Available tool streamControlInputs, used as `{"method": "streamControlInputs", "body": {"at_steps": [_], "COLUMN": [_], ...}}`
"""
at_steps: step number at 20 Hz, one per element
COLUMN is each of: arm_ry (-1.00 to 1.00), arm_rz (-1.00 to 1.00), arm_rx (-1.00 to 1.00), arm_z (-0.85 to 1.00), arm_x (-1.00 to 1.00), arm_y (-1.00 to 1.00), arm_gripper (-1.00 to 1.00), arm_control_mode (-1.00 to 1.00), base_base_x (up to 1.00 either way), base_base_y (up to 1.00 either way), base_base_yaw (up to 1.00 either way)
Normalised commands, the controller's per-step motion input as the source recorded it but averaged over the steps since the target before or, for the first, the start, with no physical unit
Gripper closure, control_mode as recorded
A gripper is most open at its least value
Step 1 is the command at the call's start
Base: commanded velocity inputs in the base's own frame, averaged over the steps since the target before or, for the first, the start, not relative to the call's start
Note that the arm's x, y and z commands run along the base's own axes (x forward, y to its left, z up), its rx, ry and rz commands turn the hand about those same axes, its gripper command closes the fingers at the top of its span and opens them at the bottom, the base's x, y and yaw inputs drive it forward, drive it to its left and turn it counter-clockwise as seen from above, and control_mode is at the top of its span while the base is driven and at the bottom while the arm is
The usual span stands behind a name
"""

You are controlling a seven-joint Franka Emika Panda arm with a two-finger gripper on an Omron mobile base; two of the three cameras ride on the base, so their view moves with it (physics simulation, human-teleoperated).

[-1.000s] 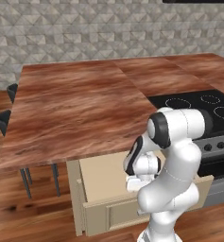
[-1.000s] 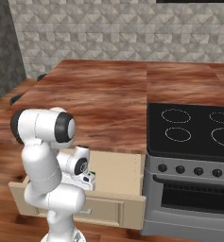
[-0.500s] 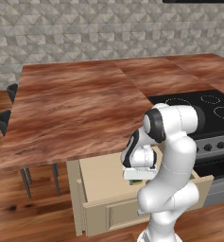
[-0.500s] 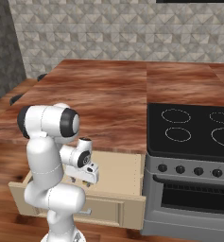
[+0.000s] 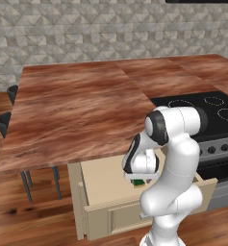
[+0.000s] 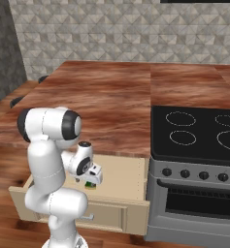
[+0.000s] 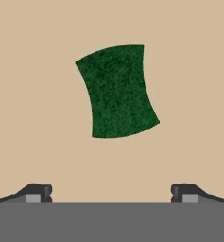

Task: Restock the sink supplies by placing the sponge and soap dispenser on the counter and next to the sink. Make sure the soap dispenser is upright.

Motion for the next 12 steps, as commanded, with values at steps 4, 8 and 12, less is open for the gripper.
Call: {"method": "streamControlInputs", "body": {"at_steps": [4, 8, 12], "arm_ry": [-0.1, -0.06, 0.0], "arm_rz": [0.0, 0.0, 0.03], "arm_rx": [-0.01, -0.02, -0.01], "arm_z": [0.0, 0.0, -0.05], "arm_x": [0.2, 0.28, 0.36], "arm_y": [0.0, 0.0, -0.03], "arm_gripper": [-1.0, -1.0, -1.0], "arm_control_mode": [-1.0, -1.0, -1.0], "base_base_x": [0.0, 0.0, 0.0], "base_base_y": [0.0, 0.0, 0.0], "base_base_yaw": [0.0, 0.0, 0.0]}}
